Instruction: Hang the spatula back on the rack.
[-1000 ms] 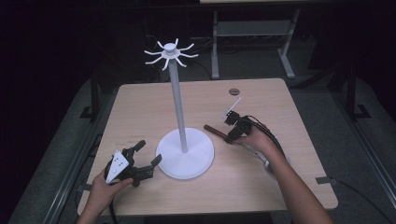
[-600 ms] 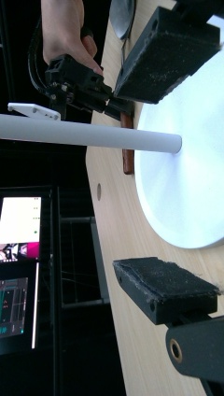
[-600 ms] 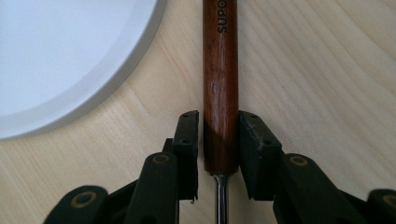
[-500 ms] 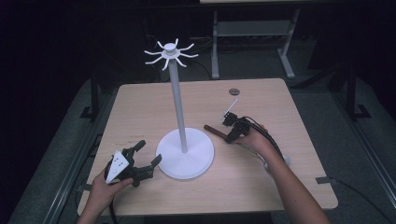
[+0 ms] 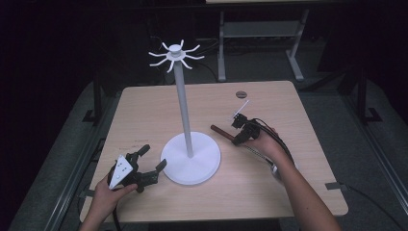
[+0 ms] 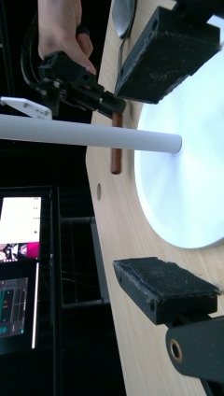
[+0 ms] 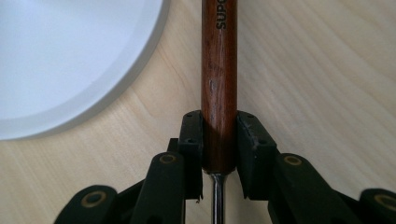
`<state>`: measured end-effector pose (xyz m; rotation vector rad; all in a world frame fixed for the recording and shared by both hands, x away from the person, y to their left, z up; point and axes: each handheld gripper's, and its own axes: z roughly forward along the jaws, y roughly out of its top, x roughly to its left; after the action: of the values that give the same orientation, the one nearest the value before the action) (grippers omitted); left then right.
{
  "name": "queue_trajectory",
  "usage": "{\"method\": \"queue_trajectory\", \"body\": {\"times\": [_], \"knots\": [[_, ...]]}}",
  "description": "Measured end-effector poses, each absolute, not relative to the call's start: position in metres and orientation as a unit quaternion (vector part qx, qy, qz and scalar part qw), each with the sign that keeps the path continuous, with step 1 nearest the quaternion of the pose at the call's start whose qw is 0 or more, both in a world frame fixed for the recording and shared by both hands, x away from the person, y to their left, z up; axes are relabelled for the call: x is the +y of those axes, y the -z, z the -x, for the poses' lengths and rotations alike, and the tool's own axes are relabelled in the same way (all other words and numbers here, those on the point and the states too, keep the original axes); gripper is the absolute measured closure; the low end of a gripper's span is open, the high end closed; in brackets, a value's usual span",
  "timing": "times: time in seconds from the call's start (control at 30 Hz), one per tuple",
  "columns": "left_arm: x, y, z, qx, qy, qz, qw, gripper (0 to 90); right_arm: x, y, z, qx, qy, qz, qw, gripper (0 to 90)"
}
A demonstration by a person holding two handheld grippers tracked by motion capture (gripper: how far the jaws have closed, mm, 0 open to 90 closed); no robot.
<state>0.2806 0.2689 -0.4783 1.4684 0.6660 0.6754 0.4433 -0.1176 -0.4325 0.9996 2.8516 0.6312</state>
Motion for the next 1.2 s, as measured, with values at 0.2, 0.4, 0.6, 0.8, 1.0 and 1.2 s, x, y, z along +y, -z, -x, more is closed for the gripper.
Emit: {"method": "queue_trajectory", "body": {"times": [0.2, 0.4, 0.6, 0.8, 1.0, 1.2], "knots": [[0.269, 0.478, -0.281, 0.292, -0.297, -0.645, 0.641, 14.0, -0.131, 0.417, -0.436, 0.909, -0.251, -0.331, 0.031, 72.8], [0.269, 0.478, -0.281, 0.293, -0.297, -0.644, 0.641, 14.0, -0.148, 0.401, -0.428, 0.89, -0.309, -0.335, 0.029, 72.9], [0.269, 0.478, -0.281, 0.293, -0.297, -0.644, 0.641, 14.0, -0.161, 0.387, -0.417, 0.875, -0.345, -0.338, 0.036, 72.9], [0.269, 0.478, -0.281, 0.293, -0.298, -0.644, 0.64, 14.0, -0.171, 0.373, -0.407, 0.856, -0.391, -0.335, 0.049, 72.9], [0.269, 0.478, -0.281, 0.293, -0.298, -0.644, 0.64, 14.0, -0.181, 0.362, -0.398, 0.831, -0.443, -0.332, 0.054, 73.0], [0.269, 0.478, -0.281, 0.294, -0.298, -0.644, 0.64, 14.0, -0.192, 0.352, -0.391, 0.811, -0.483, -0.327, 0.053, 73.0]]}}
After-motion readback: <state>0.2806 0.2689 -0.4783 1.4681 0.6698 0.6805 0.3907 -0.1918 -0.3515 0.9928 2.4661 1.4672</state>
